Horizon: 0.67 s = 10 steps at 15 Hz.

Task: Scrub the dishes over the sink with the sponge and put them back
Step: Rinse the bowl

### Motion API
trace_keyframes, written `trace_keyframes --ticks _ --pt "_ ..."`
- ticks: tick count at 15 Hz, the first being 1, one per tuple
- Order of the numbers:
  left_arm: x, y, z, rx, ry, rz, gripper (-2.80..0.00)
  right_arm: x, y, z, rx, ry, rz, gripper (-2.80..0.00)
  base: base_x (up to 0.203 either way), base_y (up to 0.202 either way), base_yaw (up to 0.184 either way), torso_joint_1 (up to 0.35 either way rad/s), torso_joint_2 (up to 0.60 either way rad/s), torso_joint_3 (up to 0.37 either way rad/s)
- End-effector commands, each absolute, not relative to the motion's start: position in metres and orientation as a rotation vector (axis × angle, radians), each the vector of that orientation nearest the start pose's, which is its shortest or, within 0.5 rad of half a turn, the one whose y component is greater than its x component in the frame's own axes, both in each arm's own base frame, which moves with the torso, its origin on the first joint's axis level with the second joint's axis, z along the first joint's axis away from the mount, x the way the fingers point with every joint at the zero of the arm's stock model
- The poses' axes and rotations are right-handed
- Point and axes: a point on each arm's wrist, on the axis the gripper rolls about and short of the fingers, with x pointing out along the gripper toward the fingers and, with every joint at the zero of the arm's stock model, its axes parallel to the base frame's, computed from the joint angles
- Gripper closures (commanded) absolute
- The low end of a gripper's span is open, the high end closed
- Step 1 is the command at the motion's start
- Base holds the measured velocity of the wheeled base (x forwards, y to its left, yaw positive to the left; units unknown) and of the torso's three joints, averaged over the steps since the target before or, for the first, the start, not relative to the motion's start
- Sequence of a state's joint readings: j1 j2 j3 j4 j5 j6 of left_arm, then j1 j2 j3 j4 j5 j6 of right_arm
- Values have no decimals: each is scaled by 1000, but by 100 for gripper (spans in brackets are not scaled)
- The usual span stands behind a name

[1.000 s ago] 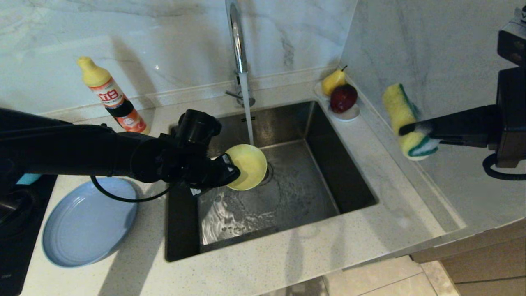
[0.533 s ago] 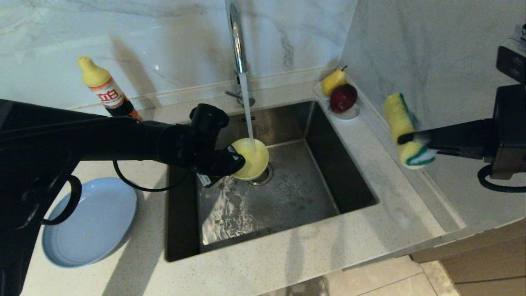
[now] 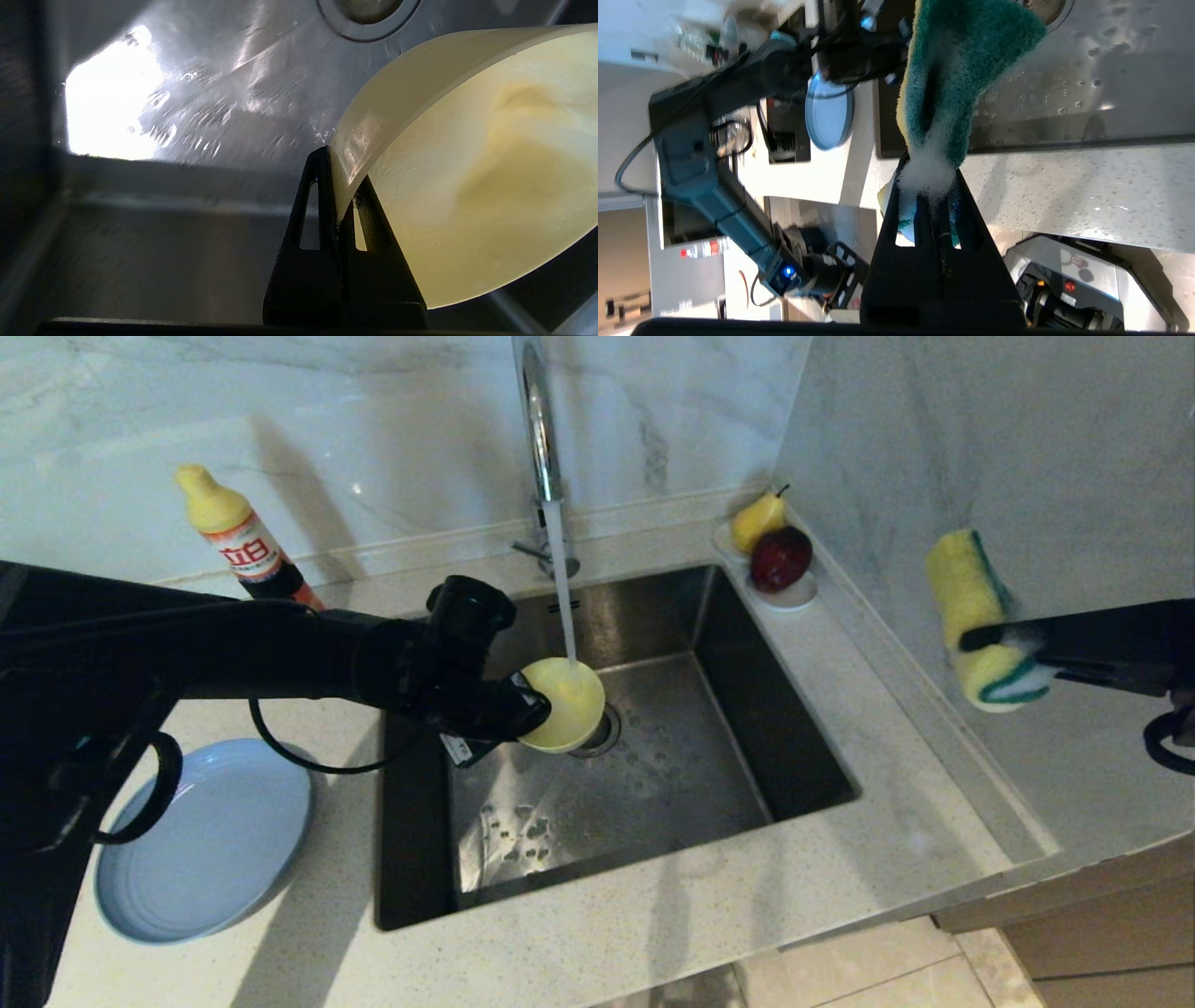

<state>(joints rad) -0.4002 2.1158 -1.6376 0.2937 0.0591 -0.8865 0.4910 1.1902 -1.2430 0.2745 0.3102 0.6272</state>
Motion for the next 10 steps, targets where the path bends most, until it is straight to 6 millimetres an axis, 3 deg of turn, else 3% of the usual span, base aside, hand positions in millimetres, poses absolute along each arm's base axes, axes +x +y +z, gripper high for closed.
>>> trace_keyframes --ticks 1,7,10 --pt "373 -154 194 -671 807 31 0 131 75 340 577 459 690 0 0 0 0 0 0 0" --pt "364 -146 187 -651 832 76 0 148 85 340 578 459 725 0 0 0 0 0 0 0" --pt "365 -145 196 -669 795 61 0 146 84 342 579 445 735 0 0 0 0 0 0 0"
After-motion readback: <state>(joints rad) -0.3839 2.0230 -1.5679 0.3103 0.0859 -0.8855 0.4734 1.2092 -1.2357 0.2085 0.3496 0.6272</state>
